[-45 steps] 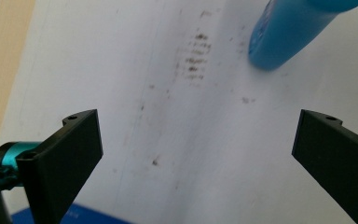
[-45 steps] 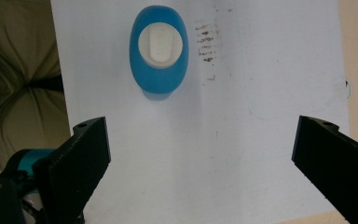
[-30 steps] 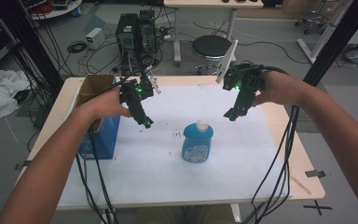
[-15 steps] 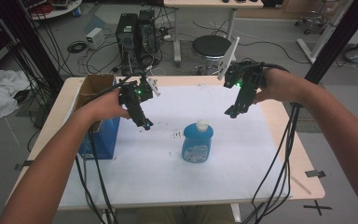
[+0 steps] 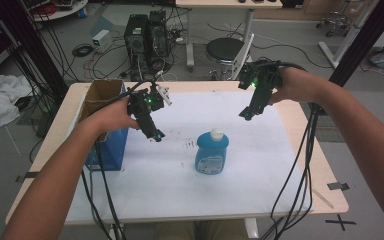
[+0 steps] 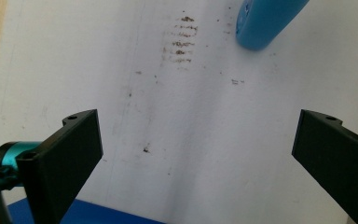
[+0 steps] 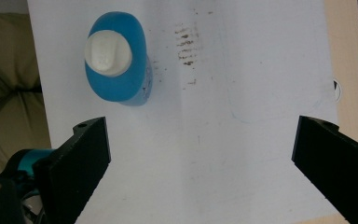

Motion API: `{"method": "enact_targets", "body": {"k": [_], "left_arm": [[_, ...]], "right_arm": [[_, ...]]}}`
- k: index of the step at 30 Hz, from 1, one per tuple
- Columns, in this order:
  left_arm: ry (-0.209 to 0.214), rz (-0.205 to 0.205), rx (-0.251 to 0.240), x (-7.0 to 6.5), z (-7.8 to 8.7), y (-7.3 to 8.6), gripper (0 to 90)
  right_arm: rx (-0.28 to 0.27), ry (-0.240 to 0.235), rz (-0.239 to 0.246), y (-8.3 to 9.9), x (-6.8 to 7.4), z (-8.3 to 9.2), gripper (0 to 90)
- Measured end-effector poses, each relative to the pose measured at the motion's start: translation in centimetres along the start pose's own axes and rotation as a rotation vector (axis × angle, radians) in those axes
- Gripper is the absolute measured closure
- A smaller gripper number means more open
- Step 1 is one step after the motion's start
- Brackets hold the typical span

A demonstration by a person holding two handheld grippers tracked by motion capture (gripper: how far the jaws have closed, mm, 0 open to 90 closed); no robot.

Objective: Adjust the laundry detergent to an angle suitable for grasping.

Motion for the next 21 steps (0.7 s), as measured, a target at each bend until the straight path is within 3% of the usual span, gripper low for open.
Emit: {"method": "enact_targets", "body": {"k": [8, 21], "left_arm": [[0.006, 0.007, -0.011, 0.06, 0.06, 0.11, 1.7], [0.006, 0.011, -0.019, 0.25, 0.04, 0.09, 1.6]], "right_arm": [[0.005, -0.004, -0.007, -0.01, -0.88, -0.47, 3.3], [0.008, 0.004, -0.005, 0.03, -0.51, -0.25, 3.3]]}}
Point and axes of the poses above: each handheld gripper's, and its own axes: z roughly backward along the jaws, y roughly out of its underside, x roughly to its left, the point moved 4 cm from there along -z, roughly forward along the jaws, and after that the axes turned 1 degree about -y, right-handed, at the moved point
